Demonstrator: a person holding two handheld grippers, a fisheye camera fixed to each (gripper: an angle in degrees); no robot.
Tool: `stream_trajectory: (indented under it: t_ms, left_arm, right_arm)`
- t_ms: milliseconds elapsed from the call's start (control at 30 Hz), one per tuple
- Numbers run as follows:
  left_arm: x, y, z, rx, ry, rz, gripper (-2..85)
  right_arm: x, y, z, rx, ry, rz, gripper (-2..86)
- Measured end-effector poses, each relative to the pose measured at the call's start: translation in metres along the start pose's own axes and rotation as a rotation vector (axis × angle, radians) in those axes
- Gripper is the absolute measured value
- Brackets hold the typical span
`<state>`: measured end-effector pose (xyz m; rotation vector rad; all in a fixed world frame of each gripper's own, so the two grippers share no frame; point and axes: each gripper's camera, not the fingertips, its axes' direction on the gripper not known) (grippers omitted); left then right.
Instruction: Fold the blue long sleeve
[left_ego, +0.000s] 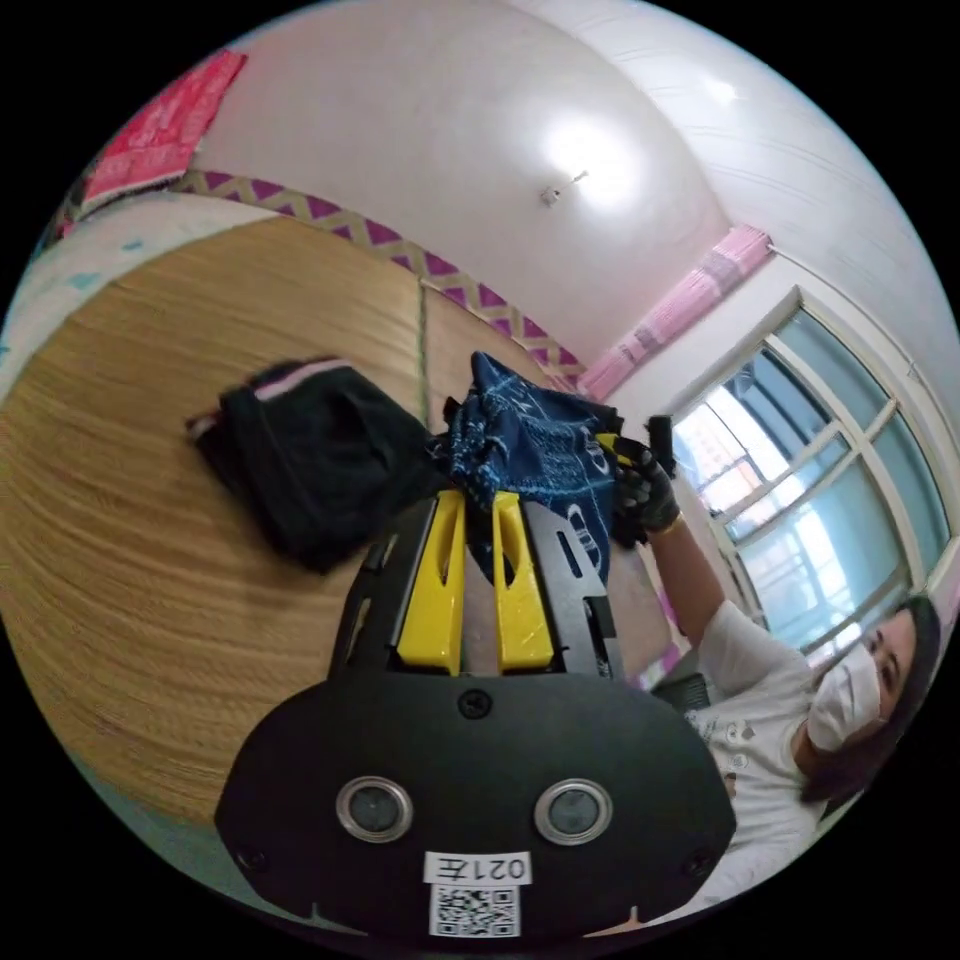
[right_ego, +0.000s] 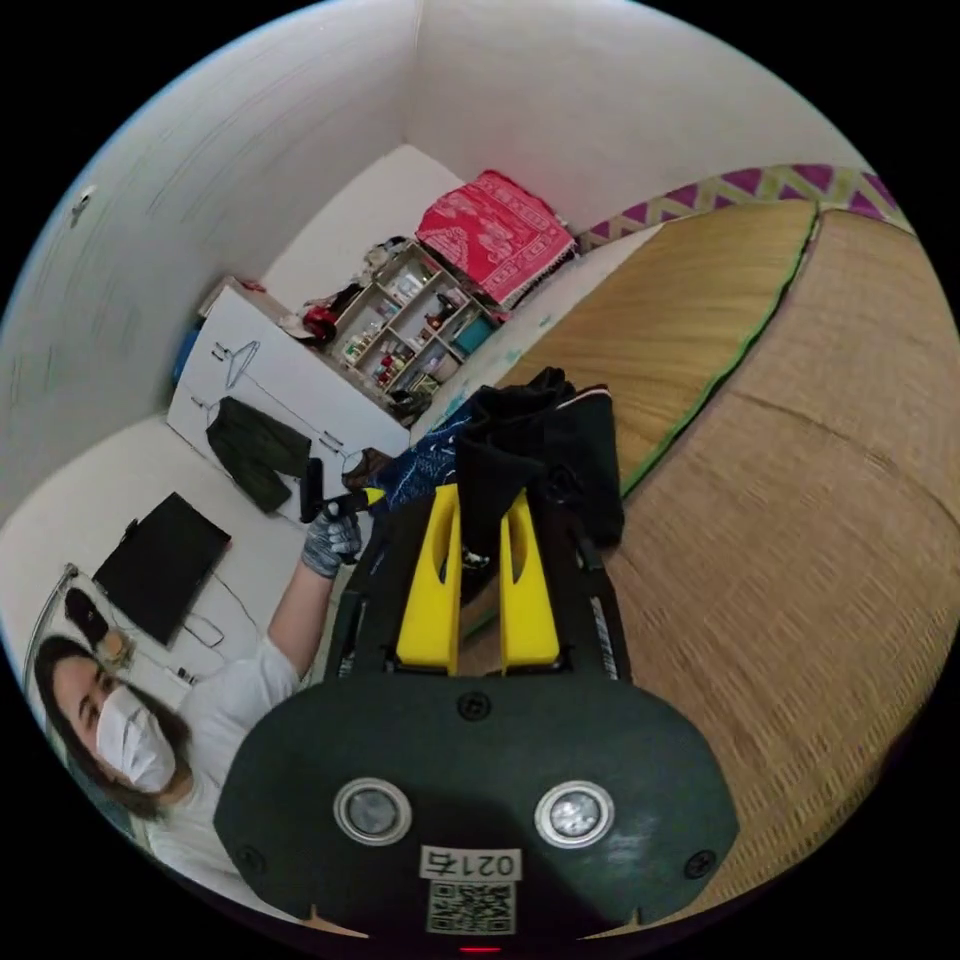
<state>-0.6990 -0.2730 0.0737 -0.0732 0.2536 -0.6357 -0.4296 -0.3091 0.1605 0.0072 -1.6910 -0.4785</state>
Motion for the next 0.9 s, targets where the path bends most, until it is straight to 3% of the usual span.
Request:
stream_trajectory:
  t_ms: [67, 200, 367, 533, 700, 900]
  left_arm:
    - [-0.026, -0.033, 0.001, 0.060, -0.188, -0.074, 5.2]
    - [-0.058, -0.027, 0.016, 0.083, -0.369, -0.199, 5.3]
    - [-0.007, 0.035, 0.054, 0.117, -0.276, 0.017, 1.1]
    - [0.068, 0.127, 0.085, 0.185, -0.200, 0.149, 5.4]
    - [0.129, 0.184, 0.123, 0.148, -0.167, 0.177, 0.5]
    - [0.188, 0.227, 0.175, 0.063, -0.069, 0.289, 1.6]
  right_arm:
    - [0.008, -0.020, 0.035, -0.046, 0.103, 0.056, 12.2]
    - [0.026, 0.005, 0.078, -0.182, 0.275, 0.053, 14.1]
    - [0.007, 0.103, 0.051, -0.246, 0.314, -0.096, 13.4]
    - [-0.025, 0.200, -0.028, -0.103, 0.383, -0.134, 13.0]
    - [-0.047, 0.275, -0.104, 0.112, 0.885, -0.206, 12.4]
    - [-0.029, 0.271, -0.098, 0.034, 1.226, -0.284, 13.0]
